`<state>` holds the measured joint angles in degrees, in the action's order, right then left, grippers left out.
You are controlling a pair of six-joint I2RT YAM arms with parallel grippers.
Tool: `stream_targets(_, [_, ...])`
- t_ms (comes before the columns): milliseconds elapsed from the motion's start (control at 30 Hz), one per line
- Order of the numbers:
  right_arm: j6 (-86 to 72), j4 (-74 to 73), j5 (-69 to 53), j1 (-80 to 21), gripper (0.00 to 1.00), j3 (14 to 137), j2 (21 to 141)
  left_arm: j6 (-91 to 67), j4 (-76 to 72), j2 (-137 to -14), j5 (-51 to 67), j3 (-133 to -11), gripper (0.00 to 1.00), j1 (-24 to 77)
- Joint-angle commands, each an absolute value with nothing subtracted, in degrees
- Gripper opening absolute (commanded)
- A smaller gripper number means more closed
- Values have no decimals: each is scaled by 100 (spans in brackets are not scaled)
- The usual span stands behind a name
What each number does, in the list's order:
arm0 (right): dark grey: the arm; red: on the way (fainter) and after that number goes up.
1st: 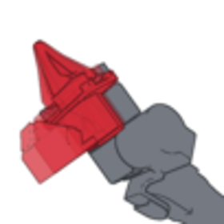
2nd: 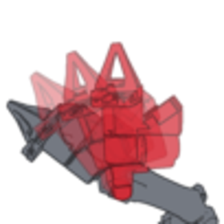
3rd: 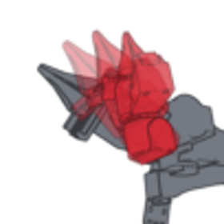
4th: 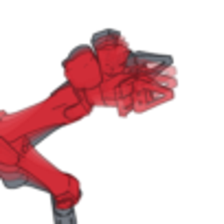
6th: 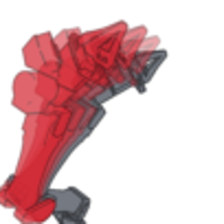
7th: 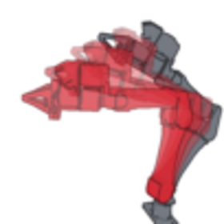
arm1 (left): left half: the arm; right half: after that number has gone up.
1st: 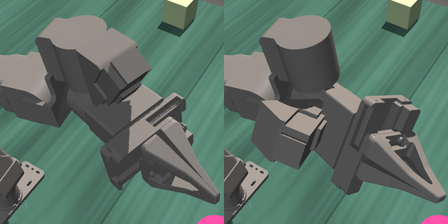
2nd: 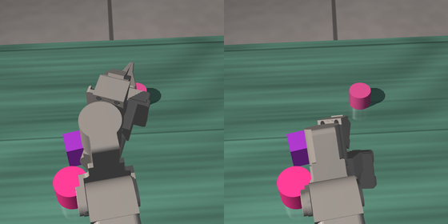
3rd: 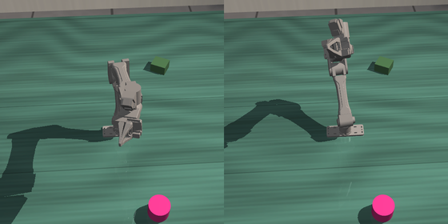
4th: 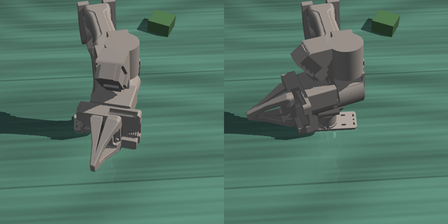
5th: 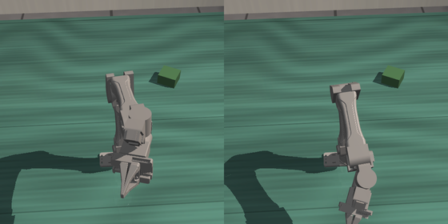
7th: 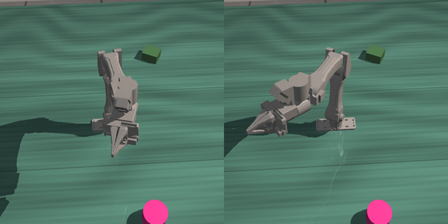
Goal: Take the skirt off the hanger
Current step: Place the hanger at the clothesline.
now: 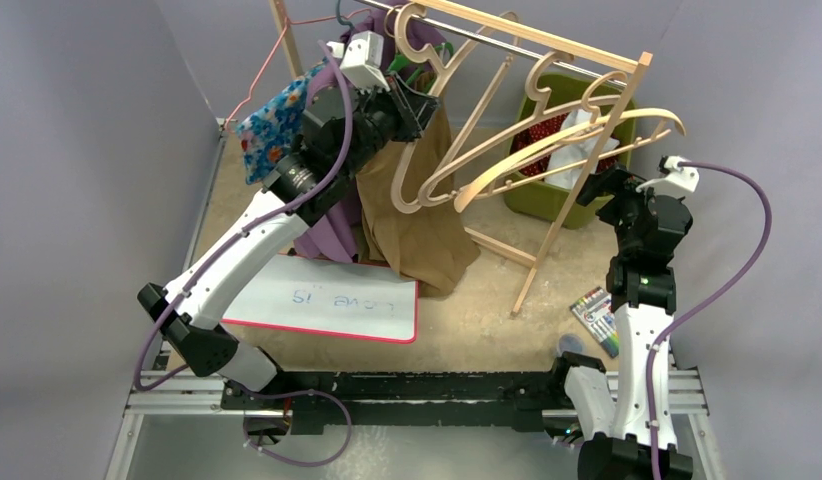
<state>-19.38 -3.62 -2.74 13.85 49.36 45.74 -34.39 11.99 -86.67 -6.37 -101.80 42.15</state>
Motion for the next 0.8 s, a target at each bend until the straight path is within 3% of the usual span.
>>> stream_targets(0, [-1907,-92,-510,1351,99,4914,4523,-4025,305,-8649,-668,-10097,0,4236])
stream_targets(767, [-1912,-63,-606,1349,99,4884,4499,-4702,-79,-9110,-165,-10318,0,4426])
